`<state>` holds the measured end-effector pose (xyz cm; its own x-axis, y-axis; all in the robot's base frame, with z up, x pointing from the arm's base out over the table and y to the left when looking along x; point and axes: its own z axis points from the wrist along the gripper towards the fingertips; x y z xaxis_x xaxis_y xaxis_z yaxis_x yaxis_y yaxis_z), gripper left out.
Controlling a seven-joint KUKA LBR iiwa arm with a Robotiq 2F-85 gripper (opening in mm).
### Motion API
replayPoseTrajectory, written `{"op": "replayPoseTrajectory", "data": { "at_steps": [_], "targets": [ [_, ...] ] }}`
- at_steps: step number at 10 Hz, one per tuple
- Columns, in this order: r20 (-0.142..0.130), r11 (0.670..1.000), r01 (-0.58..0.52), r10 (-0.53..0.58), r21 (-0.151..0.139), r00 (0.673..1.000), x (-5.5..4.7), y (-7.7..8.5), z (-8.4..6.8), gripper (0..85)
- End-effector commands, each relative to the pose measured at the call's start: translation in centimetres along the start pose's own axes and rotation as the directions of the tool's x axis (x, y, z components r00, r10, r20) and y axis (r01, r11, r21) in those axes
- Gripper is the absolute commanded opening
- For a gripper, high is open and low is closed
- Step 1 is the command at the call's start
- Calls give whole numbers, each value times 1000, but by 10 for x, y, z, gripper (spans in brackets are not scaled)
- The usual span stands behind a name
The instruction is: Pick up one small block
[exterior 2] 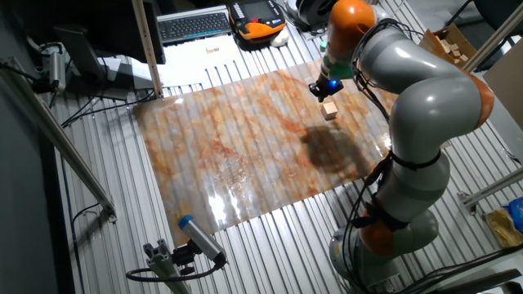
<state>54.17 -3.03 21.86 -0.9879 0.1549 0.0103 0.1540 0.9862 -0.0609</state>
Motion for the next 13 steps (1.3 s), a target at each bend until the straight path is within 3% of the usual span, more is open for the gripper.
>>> {"op": "replayPoseTrajectory", "data": {
  "at_steps": [1, 2, 3, 4, 5, 13],
  "targets": [
    [-1, 1000, -11, 11, 15, 1000, -1, 0, 2, 0],
    [-3, 1000, -17, 17, 21, 1000, -1, 0, 2, 0],
    [27, 1000, -21, 20, 12, 999, -2, 1, 3, 0],
    [50, 1000, -19, 20, -20, 999, -2, 1, 4, 0],
    [57, 999, -17, 19, -31, 998, -2, -1, 3, 0],
    [79, 999, -10, 13, -38, 997, -10, -11, 10, 0]
  ]
}}
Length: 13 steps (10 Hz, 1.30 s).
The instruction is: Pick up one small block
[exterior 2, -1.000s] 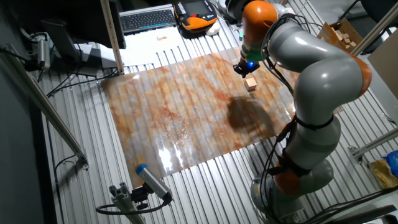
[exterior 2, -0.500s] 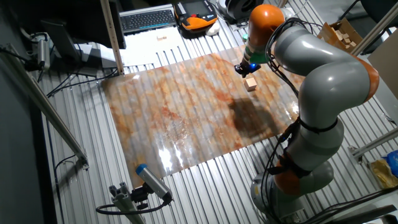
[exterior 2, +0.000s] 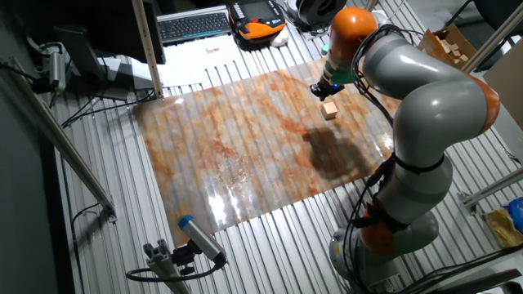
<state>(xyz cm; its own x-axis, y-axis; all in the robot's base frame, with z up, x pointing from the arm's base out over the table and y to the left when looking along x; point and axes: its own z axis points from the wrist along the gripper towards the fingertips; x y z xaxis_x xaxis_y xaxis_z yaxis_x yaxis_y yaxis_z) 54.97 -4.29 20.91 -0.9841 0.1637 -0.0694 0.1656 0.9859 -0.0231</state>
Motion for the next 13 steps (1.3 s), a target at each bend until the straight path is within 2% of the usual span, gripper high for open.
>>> {"op": "replayPoseTrajectory", "data": {
  "at_steps": [1, 5, 7, 10, 13],
  "targets": [
    [1, 1000, -2, 2, 4, 1000, 0, 0, 1, 0],
    [-5, 1000, -5, 5, 1, 1000, -2, -5, 2, 0],
    [-12, 1000, -3, 3, -16, 1000, -1, -9, 3, 0],
    [-2, 1000, 6, -6, -13, 1000, 1, -16, 7, 0],
    [-7, 1000, 3, -3, -18, 1000, 5, -23, 8, 0]
  ]
}}
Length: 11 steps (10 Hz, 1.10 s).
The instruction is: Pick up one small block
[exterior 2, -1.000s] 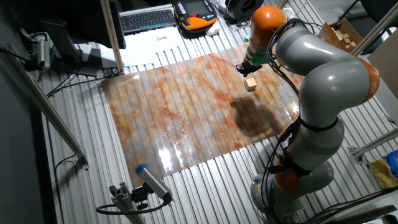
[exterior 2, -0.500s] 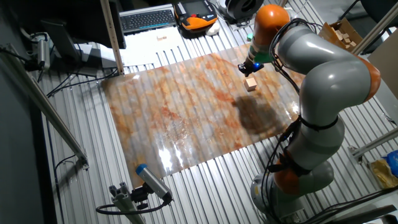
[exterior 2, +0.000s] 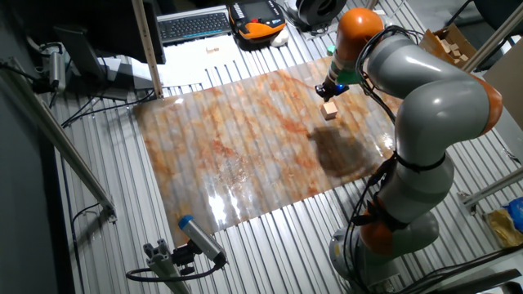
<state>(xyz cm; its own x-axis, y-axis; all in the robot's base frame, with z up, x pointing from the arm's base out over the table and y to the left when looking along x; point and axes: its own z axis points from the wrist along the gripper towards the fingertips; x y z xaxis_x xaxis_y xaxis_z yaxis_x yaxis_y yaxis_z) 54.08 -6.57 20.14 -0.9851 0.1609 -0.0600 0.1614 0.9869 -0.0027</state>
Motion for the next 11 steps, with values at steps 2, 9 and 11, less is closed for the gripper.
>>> {"op": "replayPoseTrajectory", "data": {
  "at_steps": [2, 9, 11],
  "targets": [
    [-3, 1000, 14, -14, -4, 1000, 4, -5, 1, 0],
    [2, 998, 9, -9, 64, 1000, 3, -4, 3, 0],
    [9, 996, -10, 9, 89, 1000, 1, -1, 2, 0]
  ]
}}
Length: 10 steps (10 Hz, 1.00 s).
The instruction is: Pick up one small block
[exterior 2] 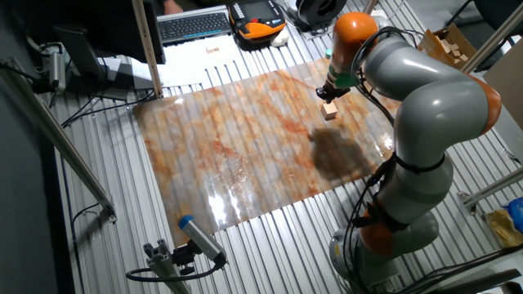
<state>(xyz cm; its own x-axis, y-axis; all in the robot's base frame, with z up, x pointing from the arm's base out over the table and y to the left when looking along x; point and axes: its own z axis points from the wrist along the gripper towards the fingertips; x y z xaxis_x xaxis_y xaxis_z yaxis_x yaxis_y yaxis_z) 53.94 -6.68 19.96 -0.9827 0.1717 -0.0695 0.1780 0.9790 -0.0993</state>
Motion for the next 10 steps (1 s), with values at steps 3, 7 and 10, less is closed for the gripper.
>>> {"op": "replayPoseTrajectory", "data": {
  "at_steps": [3, 7, 10],
  "targets": [
    [-15, 1000, -8, 8, -14, 1000, -5, 8, 3, 0],
    [-44, 999, -12, 9, -53, 999, -9, 13, 2, 0],
    [-41, 999, 7, -9, -44, 999, -9, 13, 2, 0]
  ]
}}
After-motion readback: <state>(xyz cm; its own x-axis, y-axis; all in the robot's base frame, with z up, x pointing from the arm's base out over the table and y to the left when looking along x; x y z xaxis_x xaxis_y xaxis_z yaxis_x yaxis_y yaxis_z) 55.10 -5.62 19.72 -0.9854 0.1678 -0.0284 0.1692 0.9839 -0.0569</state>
